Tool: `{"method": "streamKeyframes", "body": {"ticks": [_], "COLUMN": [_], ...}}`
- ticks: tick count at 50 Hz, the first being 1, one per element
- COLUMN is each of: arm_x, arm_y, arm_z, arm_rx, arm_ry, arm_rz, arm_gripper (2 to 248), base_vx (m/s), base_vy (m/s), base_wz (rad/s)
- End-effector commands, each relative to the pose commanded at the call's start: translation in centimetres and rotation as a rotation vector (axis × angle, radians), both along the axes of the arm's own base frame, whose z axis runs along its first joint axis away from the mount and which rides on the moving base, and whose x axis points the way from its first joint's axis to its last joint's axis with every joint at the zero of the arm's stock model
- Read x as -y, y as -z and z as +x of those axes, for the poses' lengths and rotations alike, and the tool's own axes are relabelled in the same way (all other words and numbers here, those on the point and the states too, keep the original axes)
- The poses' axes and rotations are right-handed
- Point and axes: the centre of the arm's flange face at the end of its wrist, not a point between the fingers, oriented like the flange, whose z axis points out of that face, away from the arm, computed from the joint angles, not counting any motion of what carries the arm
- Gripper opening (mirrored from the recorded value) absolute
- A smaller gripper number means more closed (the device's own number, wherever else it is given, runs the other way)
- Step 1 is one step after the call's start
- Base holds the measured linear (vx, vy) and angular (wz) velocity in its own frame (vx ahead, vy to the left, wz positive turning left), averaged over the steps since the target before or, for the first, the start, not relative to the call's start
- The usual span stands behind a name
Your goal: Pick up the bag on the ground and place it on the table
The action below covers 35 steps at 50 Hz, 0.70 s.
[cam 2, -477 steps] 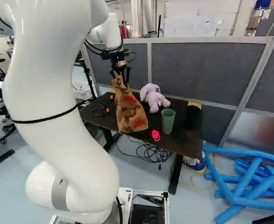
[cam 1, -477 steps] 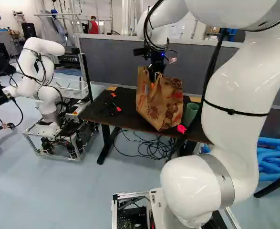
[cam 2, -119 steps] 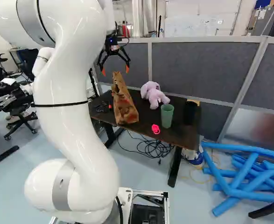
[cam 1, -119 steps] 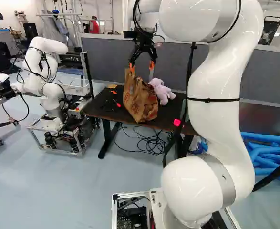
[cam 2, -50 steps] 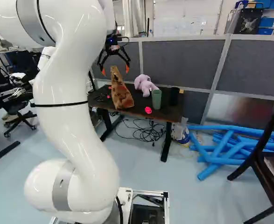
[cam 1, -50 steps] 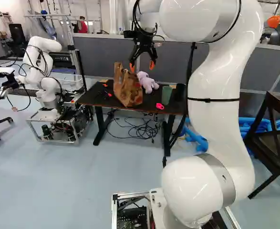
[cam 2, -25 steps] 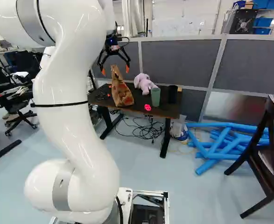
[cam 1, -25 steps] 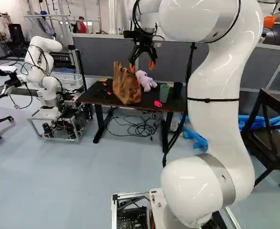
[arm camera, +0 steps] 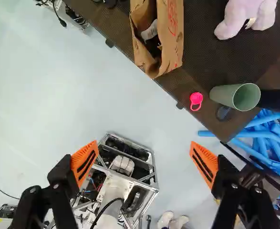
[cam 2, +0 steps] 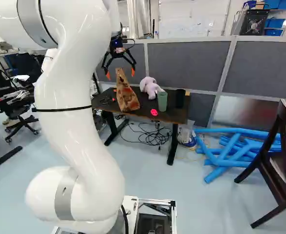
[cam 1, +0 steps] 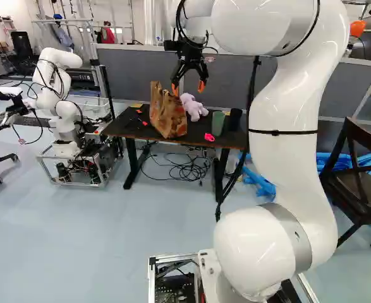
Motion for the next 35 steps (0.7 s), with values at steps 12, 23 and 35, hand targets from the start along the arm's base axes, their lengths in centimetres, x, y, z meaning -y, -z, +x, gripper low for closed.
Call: {"method": "streamKeyframes", "body": {"ticks": [12, 23, 35], "arm_x": [0.1, 0.2, 0.5], "arm_y": [0.4, 1.0, 1.9], "arm_z": [-0.1, -0.3, -0.6], "arm_rx": [0.014, 0.035, 0.066], "arm_ry": [0.006, 0.015, 0.028], "arm_rz": [0.001, 0.004, 0.007], "arm_gripper": [247, 247, 247], "base_vx": [0.0, 0.0, 0.0], "base_vy": [0.0, 0.0, 0.0], "base_wz": [0.0, 0.0, 0.0]}}
